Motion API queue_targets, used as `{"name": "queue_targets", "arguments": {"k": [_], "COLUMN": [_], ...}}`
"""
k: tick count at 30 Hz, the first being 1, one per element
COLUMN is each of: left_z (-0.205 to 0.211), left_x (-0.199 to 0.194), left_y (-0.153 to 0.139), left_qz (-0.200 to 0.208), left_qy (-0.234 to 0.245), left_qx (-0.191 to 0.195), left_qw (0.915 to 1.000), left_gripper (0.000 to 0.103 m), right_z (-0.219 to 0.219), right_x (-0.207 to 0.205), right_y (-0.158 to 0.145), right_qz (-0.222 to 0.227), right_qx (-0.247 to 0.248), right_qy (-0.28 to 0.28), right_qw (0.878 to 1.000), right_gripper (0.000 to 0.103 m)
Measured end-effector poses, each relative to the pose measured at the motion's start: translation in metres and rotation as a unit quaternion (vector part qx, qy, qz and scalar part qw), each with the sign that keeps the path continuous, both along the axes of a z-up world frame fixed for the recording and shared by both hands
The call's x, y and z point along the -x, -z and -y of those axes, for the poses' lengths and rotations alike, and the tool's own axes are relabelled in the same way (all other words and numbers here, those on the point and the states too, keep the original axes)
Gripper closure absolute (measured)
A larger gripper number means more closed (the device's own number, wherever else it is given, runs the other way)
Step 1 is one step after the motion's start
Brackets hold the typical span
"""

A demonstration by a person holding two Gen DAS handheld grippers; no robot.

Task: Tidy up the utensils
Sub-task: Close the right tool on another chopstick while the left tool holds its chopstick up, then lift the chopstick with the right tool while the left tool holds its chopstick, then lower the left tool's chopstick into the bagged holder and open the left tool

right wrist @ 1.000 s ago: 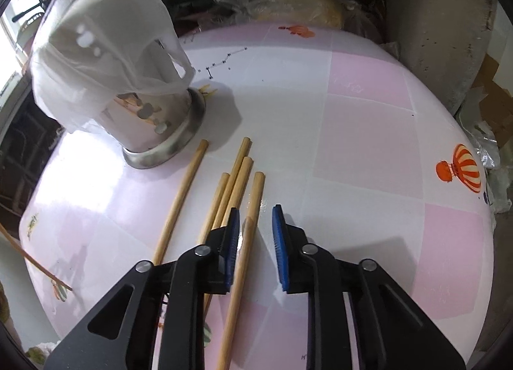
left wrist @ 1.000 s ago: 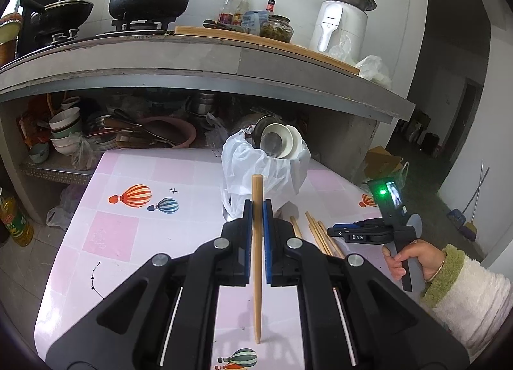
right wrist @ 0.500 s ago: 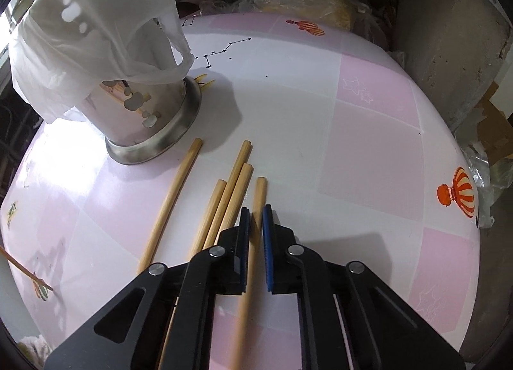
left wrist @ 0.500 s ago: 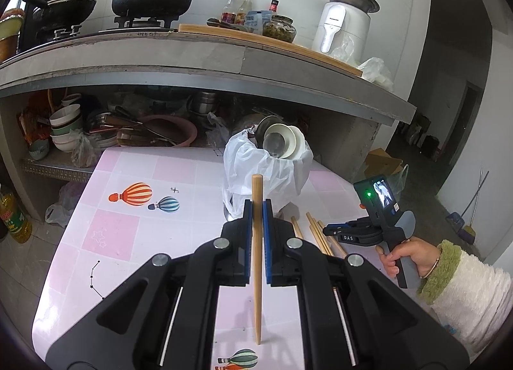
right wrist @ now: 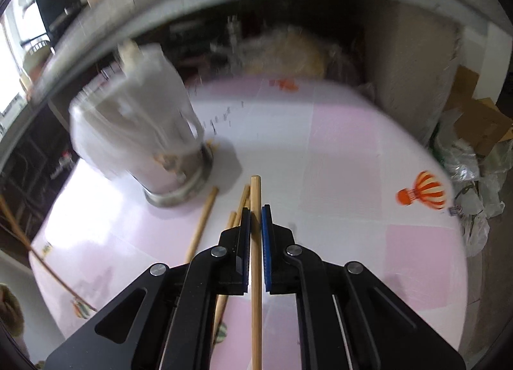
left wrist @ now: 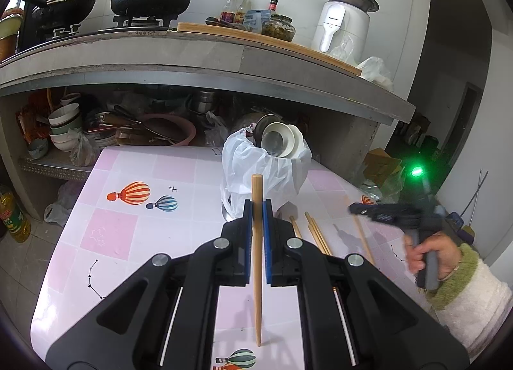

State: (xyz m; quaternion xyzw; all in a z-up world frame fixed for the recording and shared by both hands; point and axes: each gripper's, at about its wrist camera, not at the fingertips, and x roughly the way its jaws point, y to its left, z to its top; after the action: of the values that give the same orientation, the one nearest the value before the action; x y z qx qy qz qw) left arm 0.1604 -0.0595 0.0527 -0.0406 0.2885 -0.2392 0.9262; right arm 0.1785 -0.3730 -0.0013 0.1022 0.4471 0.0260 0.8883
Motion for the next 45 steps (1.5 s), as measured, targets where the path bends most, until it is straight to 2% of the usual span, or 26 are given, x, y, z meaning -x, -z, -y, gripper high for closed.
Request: {"name": "queue_targets", "arguments": {"k": [5,11,17,24,30,35,39,45], "left_z": [0.0,0.003,0.005,0.002,-0.001,-0.003,0.001,0.028], "left_x": [0.0,0.003,0.005,0.003,-0.006,-0.025,-0.05,-0.095], "left_y": [0.0,-0.001,-0.002,-0.011,-0.045,-0.092,-0.135,-0.175], "left_qz": [0.0,0.004,0.006,0.015,0.046,0.09,0.124,0.135], "left_qy": [0.001,0.002,0.001,-0.005,-0.008,-0.013,-0.012,-0.005], "left_qx": [0.0,-0.004,-0.006,-0.003,0.006,0.019,0.033,0.046], "left_qw": [1.0,1.0,1.0,0.9999,0.9989,0.9957,0.9917,0.9897], "left_gripper": [0.098,0.098,0.098,0.098,0.098,0.098,0.098,0.098], "right_z": [0.009,0.014,0.013,0.005,-0.006,-0.012,-0.014,-0.011], "right_x": [0.039,0.091,0.119,0.128,0.128,0.125,0.123,0.119], "right_y": [-0.043,-0.089,-0.108,-0.114,-0.115,-0.114,-0.113,-0.107], "right_qz": [0.061,0.134,0.171,0.186,0.189,0.189,0.188,0.183], "right_qx": [-0.014,-0.036,-0.054,-0.073,-0.077,-0.082,-0.085,-0.094], "right_qy": [0.014,0.03,0.034,0.031,0.019,0.011,0.008,0.009], "right_qw": [0.998,0.99,0.983,0.979,0.979,0.979,0.978,0.979], "right_gripper": [0.096,0.096,0.096,0.096,0.096,0.096,0.096,0.096]}}
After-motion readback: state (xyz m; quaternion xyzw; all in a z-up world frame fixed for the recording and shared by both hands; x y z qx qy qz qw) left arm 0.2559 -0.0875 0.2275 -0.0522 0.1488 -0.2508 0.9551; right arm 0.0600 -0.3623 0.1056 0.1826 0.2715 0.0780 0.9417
